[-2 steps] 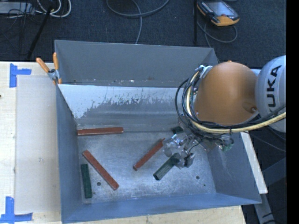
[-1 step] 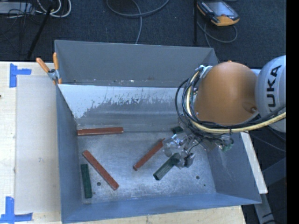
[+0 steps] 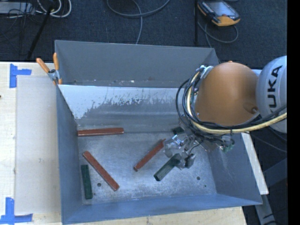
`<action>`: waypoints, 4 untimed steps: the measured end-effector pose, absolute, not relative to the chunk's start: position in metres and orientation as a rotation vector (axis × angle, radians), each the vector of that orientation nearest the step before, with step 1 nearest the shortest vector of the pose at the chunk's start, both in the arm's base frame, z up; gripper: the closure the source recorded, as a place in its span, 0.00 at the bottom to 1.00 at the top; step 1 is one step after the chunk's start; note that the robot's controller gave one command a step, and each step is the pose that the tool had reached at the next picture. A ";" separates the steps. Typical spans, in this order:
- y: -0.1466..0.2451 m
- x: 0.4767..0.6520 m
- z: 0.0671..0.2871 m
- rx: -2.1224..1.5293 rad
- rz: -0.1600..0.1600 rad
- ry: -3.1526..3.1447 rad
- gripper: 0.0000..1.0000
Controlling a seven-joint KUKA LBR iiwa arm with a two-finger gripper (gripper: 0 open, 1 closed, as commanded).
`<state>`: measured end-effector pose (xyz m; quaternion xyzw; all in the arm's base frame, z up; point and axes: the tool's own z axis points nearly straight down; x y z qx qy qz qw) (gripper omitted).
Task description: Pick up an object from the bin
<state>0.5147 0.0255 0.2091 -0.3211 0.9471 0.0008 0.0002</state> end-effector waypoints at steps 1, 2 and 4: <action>0.026 0.515 0.209 -1.009 0.003 2.975 1.00; 0.026 0.515 0.209 -1.009 0.003 2.975 1.00; 0.026 0.515 0.209 -1.009 0.003 2.975 1.00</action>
Offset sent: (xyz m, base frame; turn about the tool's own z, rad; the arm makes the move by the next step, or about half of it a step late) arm 0.0000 0.0000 0.0000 0.0000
